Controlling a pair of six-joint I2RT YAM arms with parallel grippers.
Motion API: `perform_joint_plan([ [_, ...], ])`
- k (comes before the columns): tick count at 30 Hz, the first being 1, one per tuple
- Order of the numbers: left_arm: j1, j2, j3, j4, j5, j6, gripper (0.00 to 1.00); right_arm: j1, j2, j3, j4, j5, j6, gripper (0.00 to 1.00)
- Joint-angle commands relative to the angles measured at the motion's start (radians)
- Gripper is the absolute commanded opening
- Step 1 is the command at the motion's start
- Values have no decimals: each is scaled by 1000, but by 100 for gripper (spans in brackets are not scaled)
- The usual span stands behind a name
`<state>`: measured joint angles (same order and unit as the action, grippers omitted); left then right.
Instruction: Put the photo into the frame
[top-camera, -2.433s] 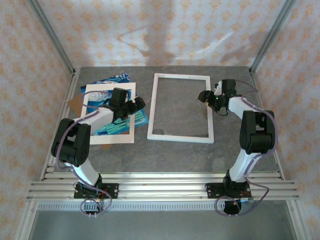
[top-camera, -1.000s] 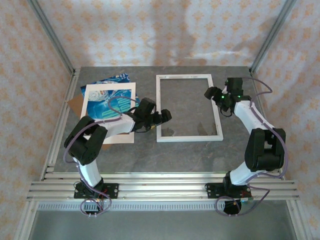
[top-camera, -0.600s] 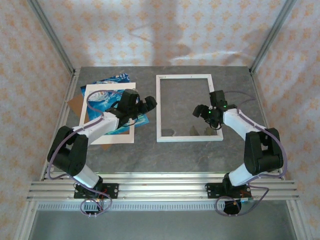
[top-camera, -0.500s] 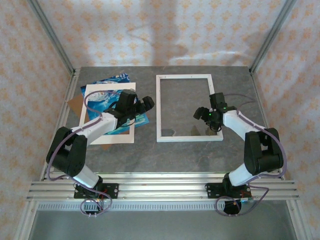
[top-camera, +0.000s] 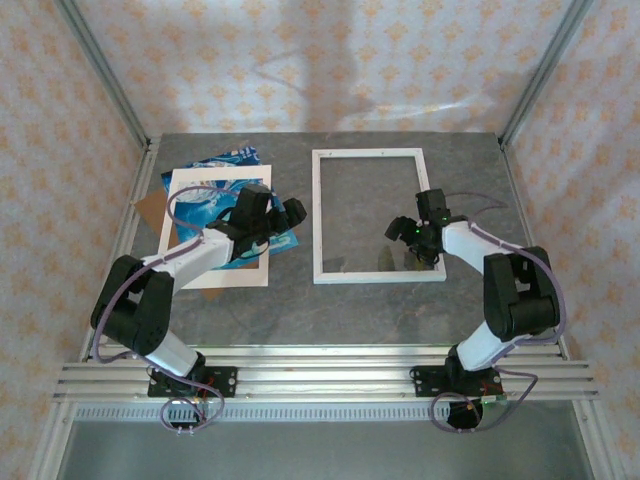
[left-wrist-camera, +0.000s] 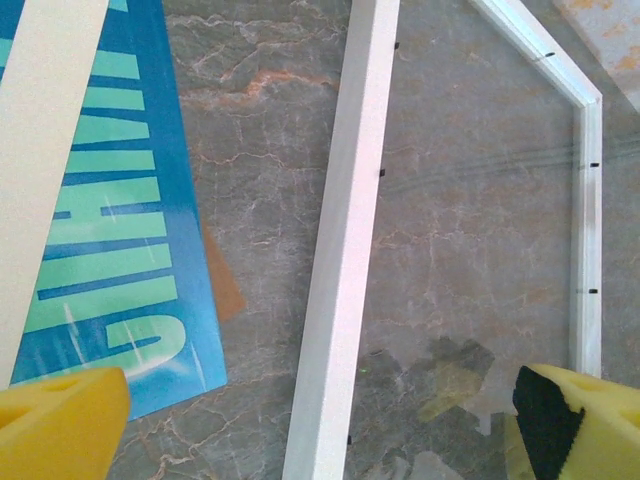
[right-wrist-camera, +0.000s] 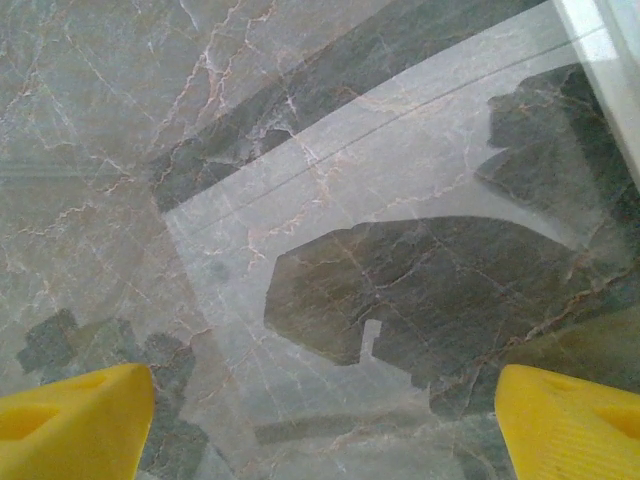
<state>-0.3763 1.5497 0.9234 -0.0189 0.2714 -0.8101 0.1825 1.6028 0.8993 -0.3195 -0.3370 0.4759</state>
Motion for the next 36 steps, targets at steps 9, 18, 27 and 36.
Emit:
perform_joint_plan([
  [9, 98, -97, -26, -69, -67, 65, 100, 30, -160, 58, -91, 31, -19, 89],
  [18, 237, -161, -95, -82, -74, 95, 100, 136, -161, 171, -93, 24, 9, 88],
  [27, 333, -206, -186, -64, -75, 114, 100, 393, 87, 339, 45, -15, 96, 73],
  [36, 340, -339, -317, -152, -16, 97, 100, 609, 344, 518, 54, -30, 163, 46],
])
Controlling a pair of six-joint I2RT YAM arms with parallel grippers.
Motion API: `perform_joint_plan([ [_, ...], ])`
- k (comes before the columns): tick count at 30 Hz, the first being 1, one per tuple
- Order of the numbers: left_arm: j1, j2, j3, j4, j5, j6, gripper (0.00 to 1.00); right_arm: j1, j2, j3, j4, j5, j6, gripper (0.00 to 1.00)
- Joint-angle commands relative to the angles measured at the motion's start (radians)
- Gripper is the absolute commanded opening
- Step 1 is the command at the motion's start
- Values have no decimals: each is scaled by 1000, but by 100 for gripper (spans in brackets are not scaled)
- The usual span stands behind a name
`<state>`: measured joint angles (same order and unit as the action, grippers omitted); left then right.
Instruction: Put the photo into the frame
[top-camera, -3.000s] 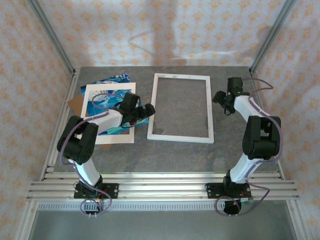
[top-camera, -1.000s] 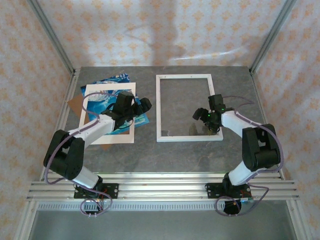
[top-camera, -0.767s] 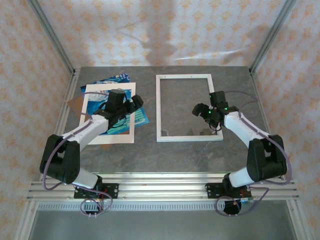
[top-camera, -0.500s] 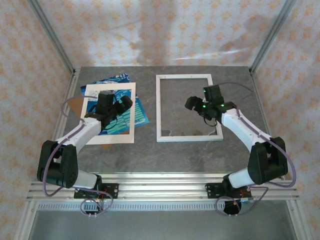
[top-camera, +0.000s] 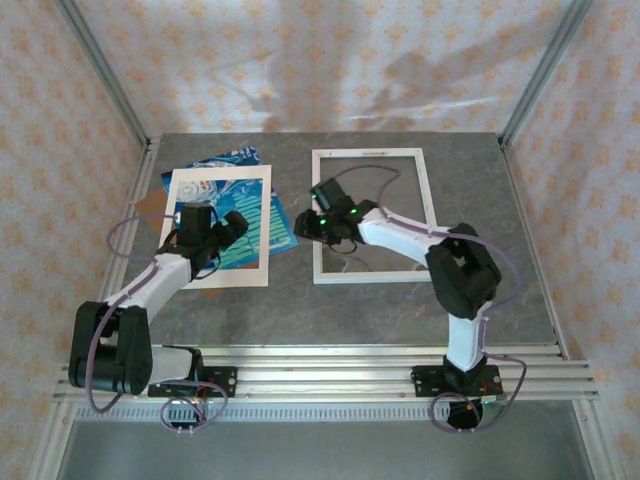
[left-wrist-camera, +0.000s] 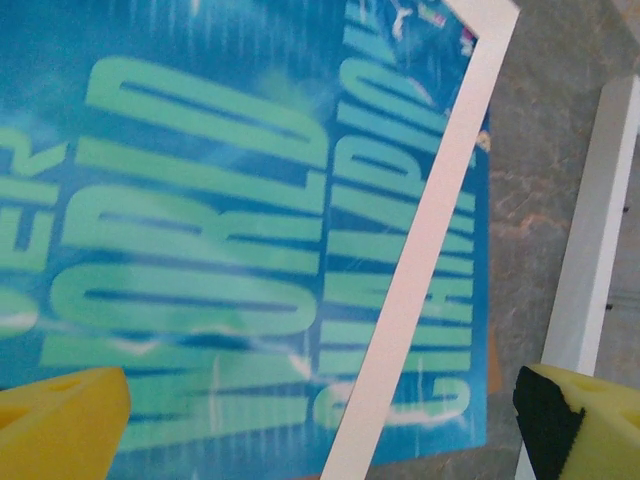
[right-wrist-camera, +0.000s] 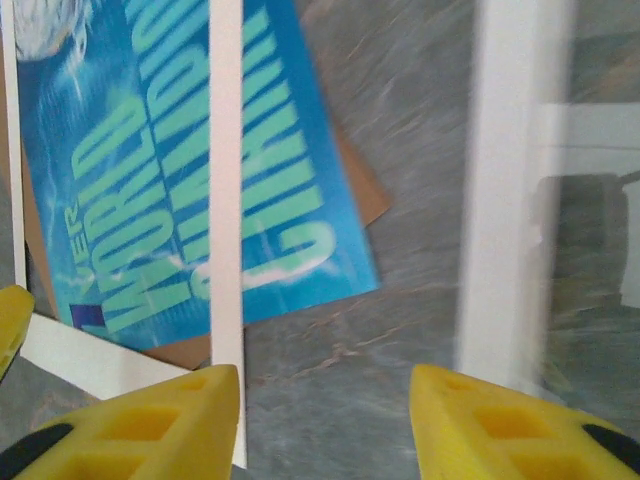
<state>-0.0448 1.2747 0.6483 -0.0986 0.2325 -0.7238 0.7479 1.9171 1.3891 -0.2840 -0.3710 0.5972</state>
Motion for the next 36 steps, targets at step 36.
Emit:
perform_joint_plan([
  [36, -170, -29, -267, 194, 114, -129, 100, 117, 318, 112, 239, -119, 188, 29],
])
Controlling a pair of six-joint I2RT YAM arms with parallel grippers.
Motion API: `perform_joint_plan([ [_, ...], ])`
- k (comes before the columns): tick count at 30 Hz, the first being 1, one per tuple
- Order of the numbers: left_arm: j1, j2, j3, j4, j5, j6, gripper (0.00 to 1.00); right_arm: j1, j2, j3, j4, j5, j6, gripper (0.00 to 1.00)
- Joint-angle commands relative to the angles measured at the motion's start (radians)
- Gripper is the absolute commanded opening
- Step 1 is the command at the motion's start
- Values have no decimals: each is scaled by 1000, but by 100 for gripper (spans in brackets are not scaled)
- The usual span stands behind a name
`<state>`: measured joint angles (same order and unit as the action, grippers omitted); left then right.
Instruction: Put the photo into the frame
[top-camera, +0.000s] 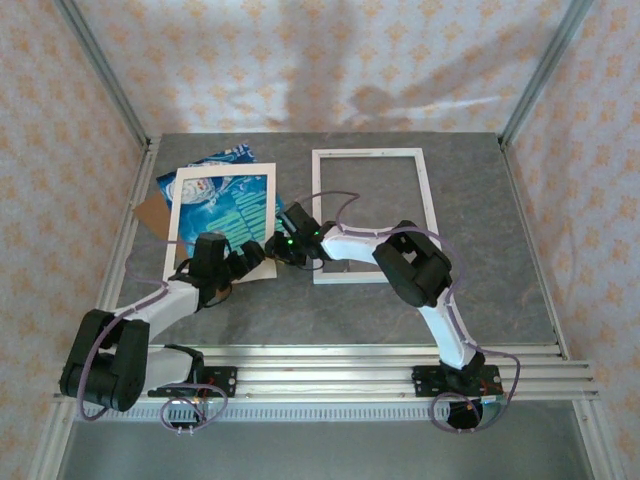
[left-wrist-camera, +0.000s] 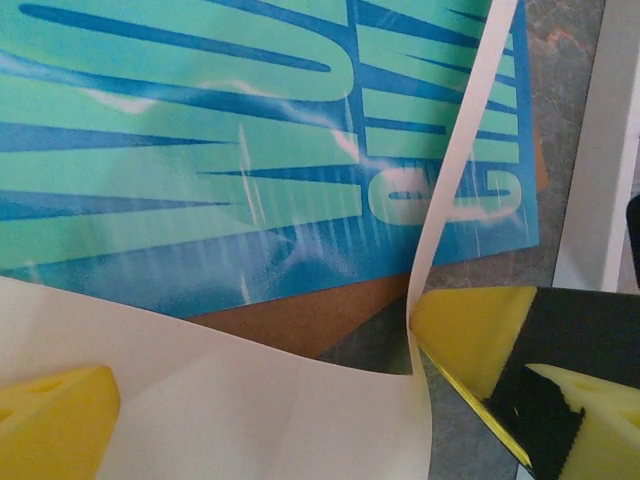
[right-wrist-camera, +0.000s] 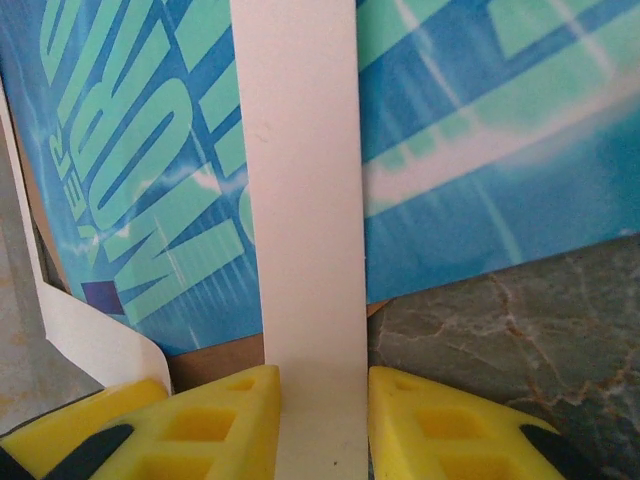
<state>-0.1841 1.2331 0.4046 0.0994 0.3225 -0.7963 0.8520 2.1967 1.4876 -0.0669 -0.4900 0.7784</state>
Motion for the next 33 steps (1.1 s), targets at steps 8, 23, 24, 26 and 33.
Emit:
perform_joint_plan([
  [8, -32, -42, -23, -81, -44, -21, 100, -7, -42, -66, 67, 23, -11, 39],
  [23, -31, 9, -34, -9, -5, -66, 100, -5, -41, -70, 18, 30, 40, 41],
  [24, -32, 16, -39, 6, 2, -73, 100, -5, -43, -67, 5, 42, 29, 40],
  [26, -39, 35, -49, 49, 20, -99, 100, -11, -55, -58, -50, 80, -15, 38],
  [33, -128, 65, -23, 146, 50, -193, 100, -75, -129, -102, -106, 132, -102, 36],
])
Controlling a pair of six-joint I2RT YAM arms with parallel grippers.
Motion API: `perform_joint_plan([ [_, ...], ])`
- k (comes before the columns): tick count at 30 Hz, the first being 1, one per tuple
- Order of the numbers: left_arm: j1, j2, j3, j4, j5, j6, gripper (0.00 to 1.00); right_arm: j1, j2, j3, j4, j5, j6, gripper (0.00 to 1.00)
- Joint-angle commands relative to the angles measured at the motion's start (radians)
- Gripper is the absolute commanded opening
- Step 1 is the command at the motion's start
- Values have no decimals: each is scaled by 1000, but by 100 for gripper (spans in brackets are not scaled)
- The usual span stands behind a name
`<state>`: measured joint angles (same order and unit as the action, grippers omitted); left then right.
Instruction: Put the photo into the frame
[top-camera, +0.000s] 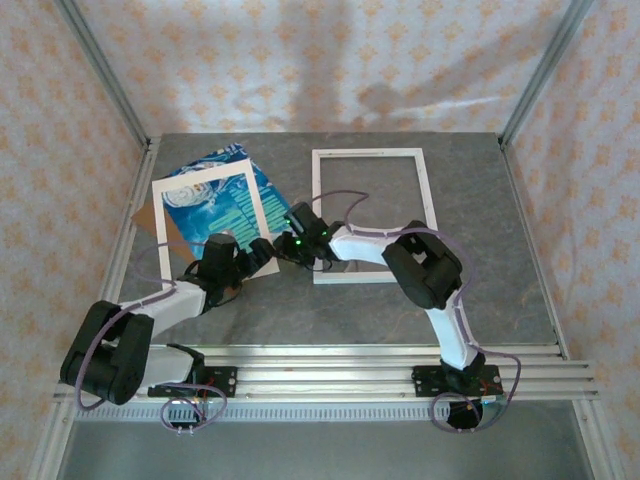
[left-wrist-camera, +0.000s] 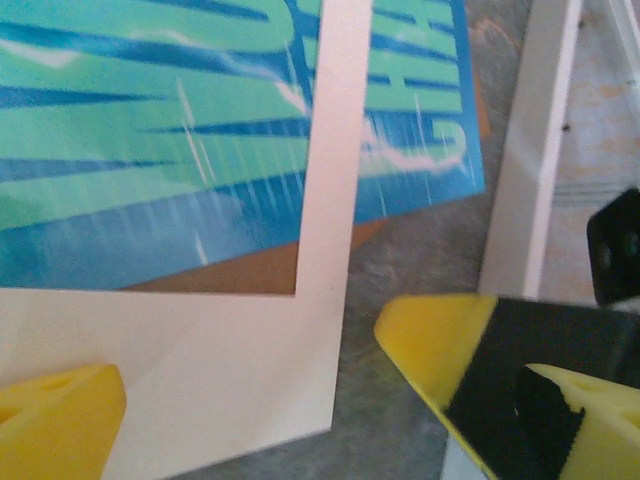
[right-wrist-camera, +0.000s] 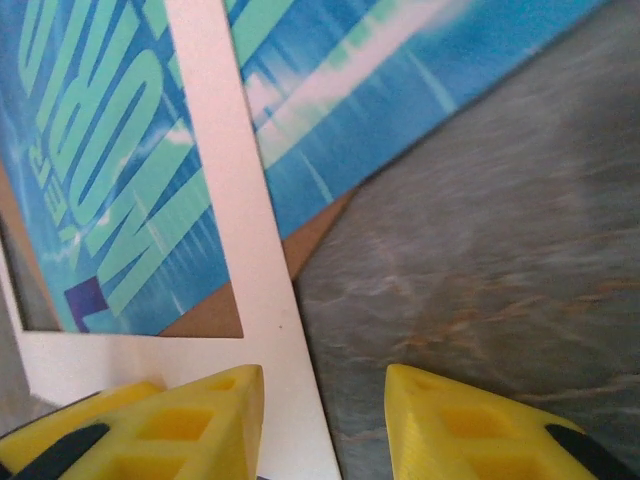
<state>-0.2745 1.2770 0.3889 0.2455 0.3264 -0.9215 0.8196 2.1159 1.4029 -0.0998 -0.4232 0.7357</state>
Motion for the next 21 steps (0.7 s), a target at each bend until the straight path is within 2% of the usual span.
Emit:
perform_joint_plan([
  [1, -45, 16, 10, -19, 49, -64, 100, -49, -53, -20, -77, 61, -71, 36],
  [6, -39, -90, 95, -229, -32, 7, 100, -53, -37, 7, -87, 28, -94, 36],
  [10, 21, -169, 122, -362, -77, 73, 100, -42, -35, 5, -74, 6, -78, 35],
  [15, 121, -193, 86, -431, -54, 106, 100, 2, -42, 12, -112, 13, -86, 35],
  [21, 141, -172, 41, -407, -51, 118, 100, 41, -19, 42, -175, 37, -104, 40],
])
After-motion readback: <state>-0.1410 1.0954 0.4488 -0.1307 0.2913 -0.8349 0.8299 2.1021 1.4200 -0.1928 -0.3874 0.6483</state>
